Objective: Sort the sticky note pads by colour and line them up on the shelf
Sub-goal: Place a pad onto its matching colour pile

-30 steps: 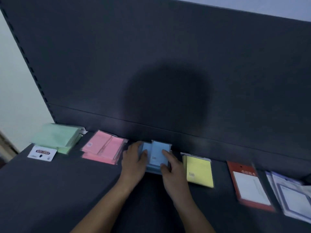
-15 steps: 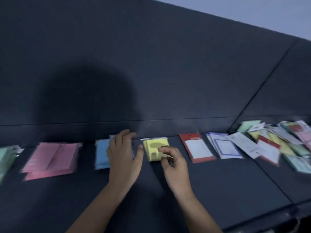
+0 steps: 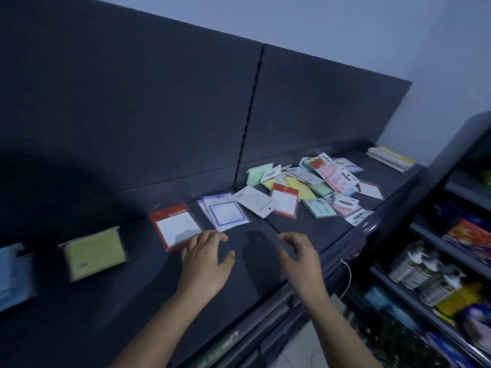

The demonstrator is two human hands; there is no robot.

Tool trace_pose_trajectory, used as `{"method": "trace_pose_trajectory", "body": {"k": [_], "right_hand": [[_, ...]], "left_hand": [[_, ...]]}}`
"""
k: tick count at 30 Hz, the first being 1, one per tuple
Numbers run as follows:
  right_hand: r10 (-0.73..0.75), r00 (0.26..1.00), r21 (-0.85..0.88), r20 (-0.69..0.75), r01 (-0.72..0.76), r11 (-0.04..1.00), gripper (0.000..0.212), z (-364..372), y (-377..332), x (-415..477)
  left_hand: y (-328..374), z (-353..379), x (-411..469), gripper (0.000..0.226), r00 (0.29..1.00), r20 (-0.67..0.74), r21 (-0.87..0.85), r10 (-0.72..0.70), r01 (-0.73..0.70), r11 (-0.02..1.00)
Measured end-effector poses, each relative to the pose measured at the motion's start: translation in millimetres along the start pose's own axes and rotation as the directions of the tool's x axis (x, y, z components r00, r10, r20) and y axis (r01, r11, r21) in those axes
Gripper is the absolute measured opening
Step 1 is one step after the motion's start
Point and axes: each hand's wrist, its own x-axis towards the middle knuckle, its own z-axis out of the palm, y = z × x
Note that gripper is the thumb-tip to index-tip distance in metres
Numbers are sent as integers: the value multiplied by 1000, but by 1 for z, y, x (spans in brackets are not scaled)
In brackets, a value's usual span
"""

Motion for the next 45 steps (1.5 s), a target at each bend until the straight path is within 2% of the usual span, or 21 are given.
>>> {"method": "trace_pose_trajectory", "body": {"k": [4,9,17,23,30,35,39,42,45], "right_hand": [[49,999,-95,-22,-51,994,22,-70,45,23],[113,994,-109,6,-112,988,27,-137,98,44],[150,986,-137,74,-139,981,33,-179,150,78],[152,980,-113,125,-138,984,33,-171,155,124],[135,966,-134,221,-106,985,42,-134,154,197],[151,948,-273,280,-72,959,48,-96,150,252],[166,943,-455,289,-17,890,54,-69,152,277],[186,946,-588,265,5,809,71,-58,155,286],[216,939,-604,267,-11,797,81,-53,156,295]], "left_hand": [[58,52,14,27,998,51,-45,22,-20,999],[114,115,32,27,996,92,-37,11,-7,999],[152,180,61,33,988,117,8,-101,100,995],[146,186,108,34,987,47,52,-156,153,987],[122,189,179,40,960,57,155,-273,261,953],[106,191,223,29,923,94,237,-372,342,909],[101,201,245,36,895,107,294,-433,387,874],[102,206,256,40,871,98,229,-480,450,863],[100,210,268,40,843,87,146,-531,516,844]]}}
